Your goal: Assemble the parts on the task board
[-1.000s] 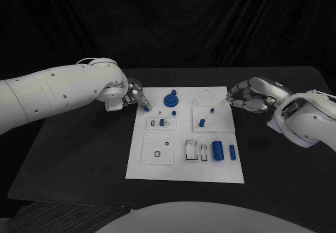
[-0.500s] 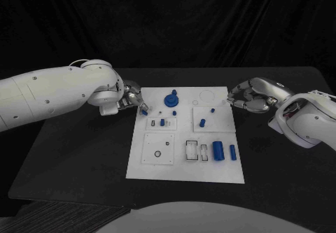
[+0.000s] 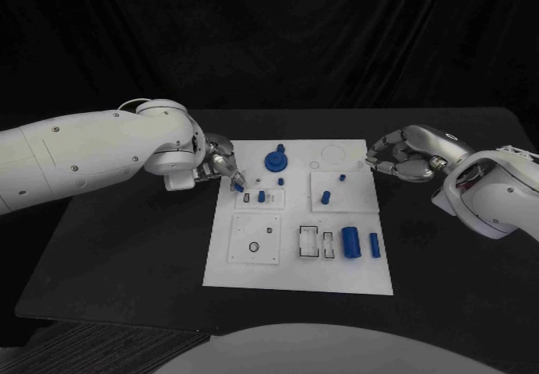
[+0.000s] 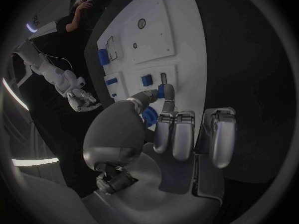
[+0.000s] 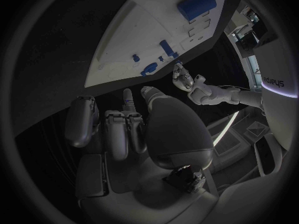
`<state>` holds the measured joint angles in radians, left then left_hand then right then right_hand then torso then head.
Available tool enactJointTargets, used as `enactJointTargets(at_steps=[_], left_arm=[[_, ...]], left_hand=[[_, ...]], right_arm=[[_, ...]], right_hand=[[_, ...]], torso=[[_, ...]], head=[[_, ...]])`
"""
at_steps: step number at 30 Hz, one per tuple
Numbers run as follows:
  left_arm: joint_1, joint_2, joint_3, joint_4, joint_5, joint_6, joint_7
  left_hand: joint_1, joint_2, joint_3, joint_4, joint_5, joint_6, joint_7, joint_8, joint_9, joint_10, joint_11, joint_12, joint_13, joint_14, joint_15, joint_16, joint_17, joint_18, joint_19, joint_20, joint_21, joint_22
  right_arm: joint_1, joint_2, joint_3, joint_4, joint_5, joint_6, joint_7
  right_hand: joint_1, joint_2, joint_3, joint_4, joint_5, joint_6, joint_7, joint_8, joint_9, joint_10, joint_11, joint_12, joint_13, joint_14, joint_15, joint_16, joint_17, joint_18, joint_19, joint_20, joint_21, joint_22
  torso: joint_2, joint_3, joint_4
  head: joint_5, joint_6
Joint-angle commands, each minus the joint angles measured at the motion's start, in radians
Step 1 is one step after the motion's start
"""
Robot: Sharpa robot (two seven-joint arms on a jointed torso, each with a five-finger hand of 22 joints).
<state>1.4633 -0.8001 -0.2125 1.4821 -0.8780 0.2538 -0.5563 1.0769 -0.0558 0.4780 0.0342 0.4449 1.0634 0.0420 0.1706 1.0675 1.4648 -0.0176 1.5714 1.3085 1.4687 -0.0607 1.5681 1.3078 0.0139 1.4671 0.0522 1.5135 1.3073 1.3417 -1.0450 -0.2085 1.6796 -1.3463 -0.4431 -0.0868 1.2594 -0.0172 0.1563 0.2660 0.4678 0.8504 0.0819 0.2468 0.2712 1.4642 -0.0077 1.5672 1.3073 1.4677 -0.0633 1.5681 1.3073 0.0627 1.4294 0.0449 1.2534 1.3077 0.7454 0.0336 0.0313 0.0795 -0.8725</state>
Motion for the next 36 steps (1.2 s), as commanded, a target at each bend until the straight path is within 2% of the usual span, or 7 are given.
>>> enactJointTargets(at_steps=[1,5,12,17,22,30,36], left_arm=[[-0.003,0.003,0.001,0.006,0.004,0.01,0.003],[-0.008,0.006,0.0,0.004,0.003,0.004,0.006],[-0.019,0.011,0.0,-0.003,0.003,0.002,0.01],[-0.028,0.012,0.0,-0.001,0.003,-0.007,0.017],[-0.035,0.015,0.0,-0.004,0.003,-0.01,0.026],[-0.041,0.022,0.0,-0.008,0.003,-0.012,0.036],[-0.045,0.029,0.0,-0.012,0.003,-0.02,0.04]], left_hand=[[-0.011,-0.003,0.067,-0.061,-0.006,0.002,-0.002,0.005,0.001,0.106,-0.007,-0.001,0.262,0.102,-0.007,0.003,0.263,0.003,0.062,-0.007,-0.005,0.241],[-0.012,-0.002,0.067,-0.061,-0.007,0.001,-0.002,0.005,0.001,0.106,-0.007,-0.001,0.262,0.102,-0.007,0.003,0.263,0.004,0.061,-0.007,-0.007,0.24],[-0.014,-0.001,0.069,-0.061,-0.01,0.0,-0.002,0.004,0.0,0.106,-0.006,-0.001,0.262,0.102,-0.007,0.003,0.263,0.004,0.06,-0.007,-0.008,0.24],[-0.016,0.0,0.07,-0.06,-0.012,0.0,-0.002,0.003,0.0,0.106,-0.006,-0.001,0.262,0.102,-0.007,0.003,0.263,0.004,0.06,-0.007,-0.007,0.24],[-0.016,0.001,0.07,-0.06,-0.013,-0.001,-0.002,0.003,0.0,0.106,-0.006,-0.001,0.262,0.102,-0.007,0.003,0.263,0.004,0.06,-0.007,-0.008,0.24],[-0.017,0.001,0.071,-0.06,-0.015,0.0,-0.002,0.003,0.0,0.106,-0.006,-0.001,0.262,0.102,-0.007,0.003,0.263,0.004,0.059,-0.007,-0.009,0.239],[-0.019,0.003,0.072,-0.059,-0.019,-0.001,-0.002,0.003,0.0,0.106,-0.006,-0.001,0.262,0.102,-0.007,0.003,0.263,0.004,0.059,-0.007,-0.009,0.239]], right_arm=[[-0.002,-0.001,0.001,0.003,-0.002,0.002,-0.018],[-0.003,-0.001,0.001,0.003,-0.002,0.001,-0.017],[-0.003,0.0,0.001,0.003,-0.002,0.0,-0.016],[-0.004,-0.001,0.001,0.002,-0.002,-0.003,-0.014],[-0.005,-0.001,0.001,0.002,-0.002,-0.003,-0.014],[-0.006,-0.002,0.001,0.002,-0.002,-0.001,-0.015],[-0.006,-0.002,0.001,0.002,-0.002,0.0,-0.015]], right_hand=[[0.013,0.0,0.007,0.0,0.007,-0.002,0.005,-0.005,-0.002,0.105,0.001,0.002,0.261,0.103,-0.001,0.003,0.263,0.01,-0.007,0.003,-0.007,0.165],[0.014,0.0,0.008,0.0,0.007,-0.003,0.005,-0.005,-0.002,0.103,0.001,0.0,0.26,0.103,-0.001,0.003,0.263,0.01,-0.008,0.003,-0.01,0.164],[0.015,0.0,0.008,0.0,0.008,-0.003,0.004,-0.005,-0.002,0.104,0.001,0.001,0.26,0.103,-0.001,0.003,0.263,0.01,-0.008,0.003,-0.01,0.164],[0.016,-0.001,0.009,0.0,0.008,-0.006,0.005,-0.007,-0.003,0.104,0.001,0.001,0.26,0.103,-0.001,0.003,0.263,0.01,-0.008,0.003,-0.011,0.164],[0.016,-0.001,0.009,0.0,0.008,-0.006,0.005,-0.007,-0.003,0.104,0.001,0.001,0.26,0.103,-0.001,0.003,0.263,0.01,-0.008,0.003,-0.011,0.164],[0.016,-0.001,0.009,0.0,0.008,-0.006,0.005,-0.007,-0.003,0.104,0.001,0.001,0.26,0.103,-0.001,0.003,0.263,0.01,-0.008,0.003,-0.011,0.164],[0.016,-0.001,0.009,0.0,0.008,-0.006,0.005,-0.007,-0.003,0.104,0.001,0.001,0.26,0.103,-0.001,0.003,0.263,0.01,-0.008,0.003,-0.011,0.164]], torso=[[0.0,-0.0021,0.0005],[0.0,-0.002,-0.0017],[0.001,-0.0015,-0.0022],[0.001,-0.0012,-0.0001],[0.001,-0.0006,-0.0015],[0.001,-0.002,-0.0016],[0.001,-0.0005,-0.0015]], head=[[0.003,0.0],[0.006,0.0],[0.006,0.0],[0.001,0.0],[0.004,0.0],[0.006,0.0],[0.005,0.0]])
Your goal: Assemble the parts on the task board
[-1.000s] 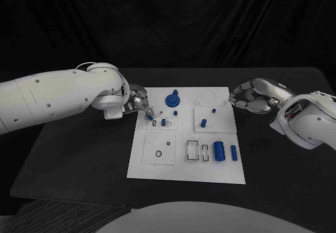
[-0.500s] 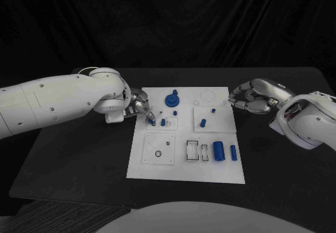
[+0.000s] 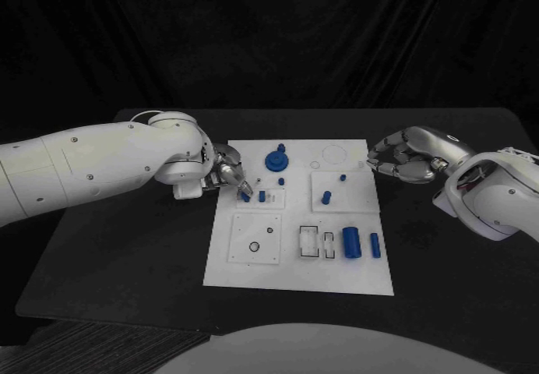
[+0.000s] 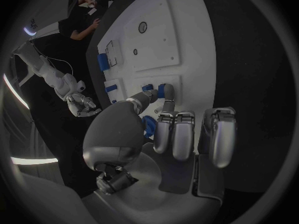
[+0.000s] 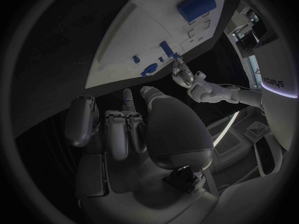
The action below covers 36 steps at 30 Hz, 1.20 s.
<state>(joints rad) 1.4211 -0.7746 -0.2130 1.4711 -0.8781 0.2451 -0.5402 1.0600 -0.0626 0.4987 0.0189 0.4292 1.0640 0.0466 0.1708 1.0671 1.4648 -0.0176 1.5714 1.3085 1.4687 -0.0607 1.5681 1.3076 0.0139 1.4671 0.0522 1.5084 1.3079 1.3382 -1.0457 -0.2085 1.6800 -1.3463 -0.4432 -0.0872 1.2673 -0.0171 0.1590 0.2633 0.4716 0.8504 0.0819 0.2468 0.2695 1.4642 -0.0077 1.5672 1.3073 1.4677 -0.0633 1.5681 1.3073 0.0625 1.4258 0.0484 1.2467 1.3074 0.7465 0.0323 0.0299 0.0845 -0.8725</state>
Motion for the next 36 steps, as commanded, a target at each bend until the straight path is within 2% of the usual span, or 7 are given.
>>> enactJointTargets(at_steps=[1,4,8,25,36], left_arm=[[-0.003,0.004,0.001,-0.002,0.003,-0.013,0.025],[-0.003,0.006,0.001,-0.004,0.003,-0.017,0.026],[-0.004,0.005,0.001,-0.005,0.003,-0.021,0.024],[-0.005,-0.005,0.001,-0.009,0.003,-0.018,0.011],[-0.012,-0.007,0.0,-0.007,0.003,-0.01,0.009]], left_hand=[[-0.003,0.011,0.052,-0.044,-0.005,-0.001,-0.006,0.002,0.0,0.106,-0.006,-0.001,0.262,0.102,-0.007,0.003,0.263,0.004,0.059,-0.007,-0.005,0.239],[-0.003,0.011,0.052,-0.044,-0.005,-0.001,-0.006,0.002,0.0,0.106,-0.006,-0.001,0.262,0.102,-0.007,0.003,0.263,0.004,0.059,-0.007,-0.005,0.239],[-0.003,0.011,0.052,-0.044,-0.006,-0.001,-0.006,0.003,0.0,0.106,-0.006,-0.001,0.262,0.102,-0.007,0.003,0.263,0.004,0.059,-0.007,-0.005,0.239],[-0.003,0.015,0.055,-0.044,-0.008,-0.001,-0.006,0.002,0.0,0.106,-0.006,-0.001,0.262,0.102,-0.007,0.003,0.263,0.005,0.056,-0.007,-0.009,0.237],[-0.003,0.016,0.055,-0.044,-0.008,-0.001,-0.006,0.002,0.0,0.106,-0.006,-0.001,0.262,0.102,-0.007,0.003,0.263,0.006,0.055,-0.007,-0.01,0.237]], right_arm=[[-0.003,-0.001,0.001,0.002,-0.002,0.0,-0.014],[-0.003,-0.002,0.001,0.002,-0.002,0.0,-0.014],[-0.003,-0.002,0.001,0.002,-0.002,0.001,-0.015],[-0.005,-0.002,0.001,0.001,-0.002,0.002,-0.016],[-0.006,-0.001,0.001,0.0,0.017,0.006,-0.02]], right_hand=[[0.008,-0.001,0.006,0.002,0.004,-0.006,0.005,-0.007,-0.001,0.104,0.001,0.001,0.26,0.103,-0.001,0.003,0.263,0.01,-0.005,-0.001,-0.004,0.164],[0.009,-0.001,0.007,0.002,0.005,-0.007,0.005,-0.008,-0.002,0.103,0.001,0.0,0.259,0.103,-0.002,0.003,0.263,0.011,-0.005,-0.001,-0.006,0.164],[0.009,-0.001,0.007,0.002,0.005,-0.007,0.005,-0.008,-0.002,0.103,0.001,0.0,0.259,0.103,-0.002,0.003,0.263,0.011,-0.005,-0.001,-0.006,0.164],[0.011,0.0,0.008,0.001,0.007,-0.007,0.005,-0.007,-0.002,0.103,0.001,0.0,0.26,0.103,-0.002,0.003,0.263,0.011,-0.005,-0.001,-0.007,0.164],[0.012,0.0,0.009,0.0,0.009,-0.007,0.005,-0.007,-0.002,0.103,0.001,0.0,0.259,0.103,-0.002,0.003,0.263,0.011,-0.006,-0.001,-0.009,0.163]], torso=[[-0.001,0.0005,0.0001],[0.0,0.0002,0.0022],[0.0,0.0,0.0006],[0.0,0.0001,0.0009],[-0.001,-0.0001,0.0004]], head=[[0.0,0.0],[-0.001,0.0],[0.001,0.0],[0.002,0.0],[0.002,0.0]])
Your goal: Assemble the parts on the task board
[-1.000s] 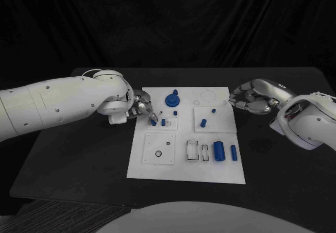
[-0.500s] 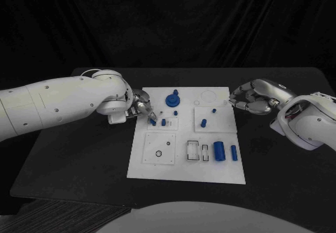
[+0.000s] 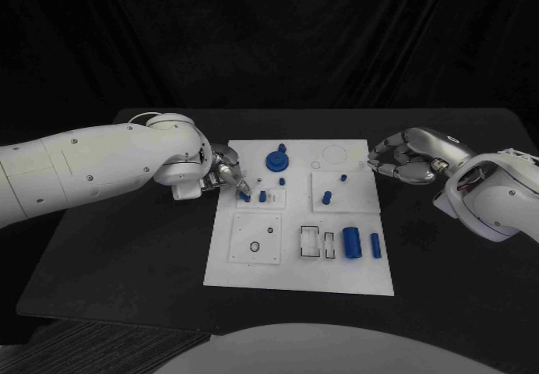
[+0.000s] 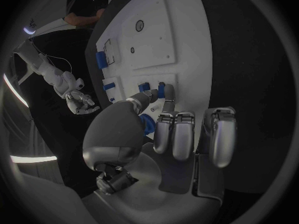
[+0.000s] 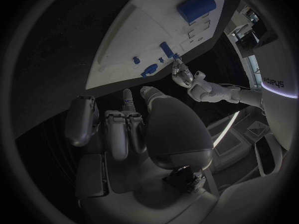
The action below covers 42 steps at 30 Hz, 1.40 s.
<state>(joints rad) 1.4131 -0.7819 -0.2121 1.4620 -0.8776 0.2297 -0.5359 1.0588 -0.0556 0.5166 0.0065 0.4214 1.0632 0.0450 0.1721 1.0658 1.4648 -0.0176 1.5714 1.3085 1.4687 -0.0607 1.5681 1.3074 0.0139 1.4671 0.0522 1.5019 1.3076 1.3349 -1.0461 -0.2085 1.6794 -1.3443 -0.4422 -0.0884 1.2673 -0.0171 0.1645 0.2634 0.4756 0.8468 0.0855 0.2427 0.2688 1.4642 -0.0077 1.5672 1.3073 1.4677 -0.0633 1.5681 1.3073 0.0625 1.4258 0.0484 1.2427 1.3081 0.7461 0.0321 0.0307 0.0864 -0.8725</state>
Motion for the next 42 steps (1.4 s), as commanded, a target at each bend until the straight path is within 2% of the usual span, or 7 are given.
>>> enactJointTargets(at_steps=[1,27,42], left_arm=[[-0.004,0.001,0.0,0.002,0.003,0.007,0.004],[-0.012,-0.003,-0.001,0.004,0.003,-0.014,0.005],[-0.012,-0.031,0.0,0.06,0.003,-0.11,0.01]], left_hand=[[-0.002,0.009,0.038,-0.031,-0.001,0.0,-0.004,0.001,0.001,0.106,-0.006,-0.001,0.262,0.102,-0.007,0.003,0.263,0.006,0.054,-0.007,-0.005,0.236],[-0.002,0.012,0.04,-0.032,-0.003,0.0,-0.004,0.001,0.001,0.106,-0.006,-0.001,0.262,0.102,-0.007,0.003,0.263,0.008,0.05,-0.007,-0.011,0.234],[0.0,0.018,0.046,-0.035,0.001,0.003,-0.004,0.002,0.002,0.106,-0.006,-0.001,0.262,0.102,-0.007,0.003,0.263,0.009,0.049,-0.007,-0.014,0.233]], right_arm=[[-0.003,-0.001,0.001,0.0,0.018,0.005,-0.019],[-0.004,-0.001,0.001,-0.004,0.03,0.006,-0.018],[-0.007,-0.001,0.001,-0.005,0.03,0.005,-0.017]], right_hand=[[0.013,0.0,0.004,0.0,0.005,-0.003,0.001,-0.003,-0.001,0.103,0.001,0.0,0.259,0.103,-0.002,0.003,0.263,0.011,-0.006,-0.001,-0.005,0.162],[0.016,0.0,0.006,-0.002,0.009,-0.003,0.002,-0.003,-0.001,0.102,0.001,-0.001,0.259,0.103,-0.002,0.003,0.263,0.011,-0.006,-0.001,-0.007,0.162],[0.017,0.0,0.007,-0.002,0.01,-0.003,0.002,-0.003,-0.001,0.102,0.001,-0.001,0.258,0.103,-0.002,0.003,0.263,0.012,-0.007,-0.001,-0.008,0.162]], torso=[[0.0,0.0001,-0.0004],[0.001,0.0007,-0.001],[0.001,0.0001,-0.0006]], head=[[0.0,0.0],[0.001,0.0],[0.003,0.0]])
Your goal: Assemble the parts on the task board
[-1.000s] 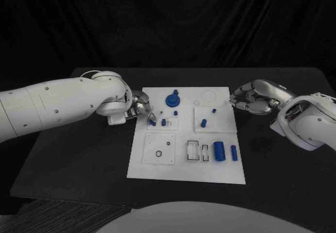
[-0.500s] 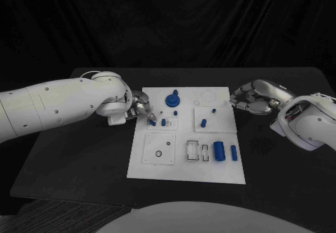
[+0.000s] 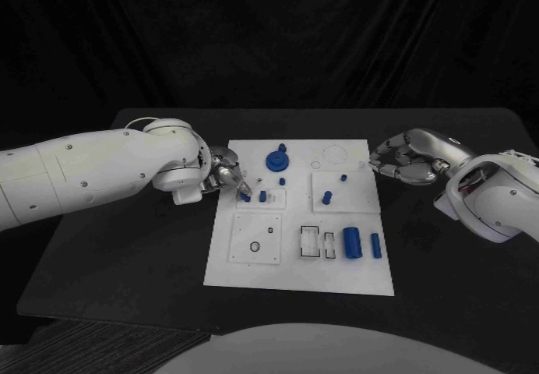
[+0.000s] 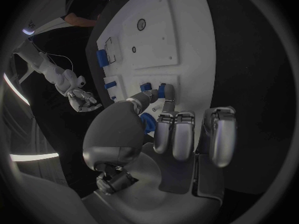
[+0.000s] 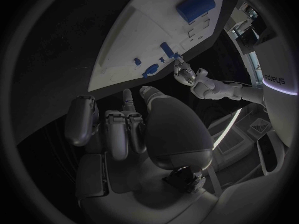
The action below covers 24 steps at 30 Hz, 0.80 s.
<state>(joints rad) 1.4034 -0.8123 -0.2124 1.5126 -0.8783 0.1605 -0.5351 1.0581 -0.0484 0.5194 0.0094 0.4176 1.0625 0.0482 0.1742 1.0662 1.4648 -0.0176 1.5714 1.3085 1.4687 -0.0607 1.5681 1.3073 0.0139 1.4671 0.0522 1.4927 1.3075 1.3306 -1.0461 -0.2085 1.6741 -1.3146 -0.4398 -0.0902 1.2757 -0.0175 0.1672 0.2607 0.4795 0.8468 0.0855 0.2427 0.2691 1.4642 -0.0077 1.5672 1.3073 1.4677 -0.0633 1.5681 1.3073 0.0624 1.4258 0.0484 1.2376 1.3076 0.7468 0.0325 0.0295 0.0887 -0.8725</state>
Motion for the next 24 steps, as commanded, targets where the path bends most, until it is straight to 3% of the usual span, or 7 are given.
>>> enactJointTargets(at_steps=[1,24], left_arm=[[-0.003,-0.002,0.0,0.012,0.003,-0.043,0.009],[-0.003,-0.008,0.0,0.011,0.003,-0.014,-0.013]], left_hand=[[0.001,0.01,0.043,-0.038,0.005,0.004,-0.007,0.0,0.002,0.106,-0.006,-0.001,0.262,0.102,-0.007,0.003,0.263,0.008,0.049,-0.007,-0.004,0.234],[0.0,0.012,0.044,-0.037,0.007,0.008,-0.007,0.003,0.003,0.106,-0.006,-0.001,0.262,0.102,-0.007,0.003,0.263,0.009,0.046,-0.007,-0.008,0.232]], right_arm=[[-0.003,-0.001,0.001,0.0,0.0,0.003,-0.015],[-0.003,0.0,0.001,-0.001,0.0,0.008,-0.016]], right_hand=[[0.009,0.0,0.004,0.0,0.006,-0.003,0.002,-0.003,-0.001,0.102,0.001,-0.001,0.258,0.103,-0.002,0.003,0.263,0.012,-0.007,-0.001,-0.003,0.162],[0.009,0.0,0.004,0.0,0.006,-0.003,0.002,-0.003,-0.001,0.102,0.001,-0.001,0.258,0.103,-0.002,0.003,0.263,0.012,-0.007,-0.001,-0.003,0.162]], torso=[[0.0,-0.0002,0.0006],[0.0,0.0002,0.0]], head=[[0.001,0.0],[0.003,0.0]])
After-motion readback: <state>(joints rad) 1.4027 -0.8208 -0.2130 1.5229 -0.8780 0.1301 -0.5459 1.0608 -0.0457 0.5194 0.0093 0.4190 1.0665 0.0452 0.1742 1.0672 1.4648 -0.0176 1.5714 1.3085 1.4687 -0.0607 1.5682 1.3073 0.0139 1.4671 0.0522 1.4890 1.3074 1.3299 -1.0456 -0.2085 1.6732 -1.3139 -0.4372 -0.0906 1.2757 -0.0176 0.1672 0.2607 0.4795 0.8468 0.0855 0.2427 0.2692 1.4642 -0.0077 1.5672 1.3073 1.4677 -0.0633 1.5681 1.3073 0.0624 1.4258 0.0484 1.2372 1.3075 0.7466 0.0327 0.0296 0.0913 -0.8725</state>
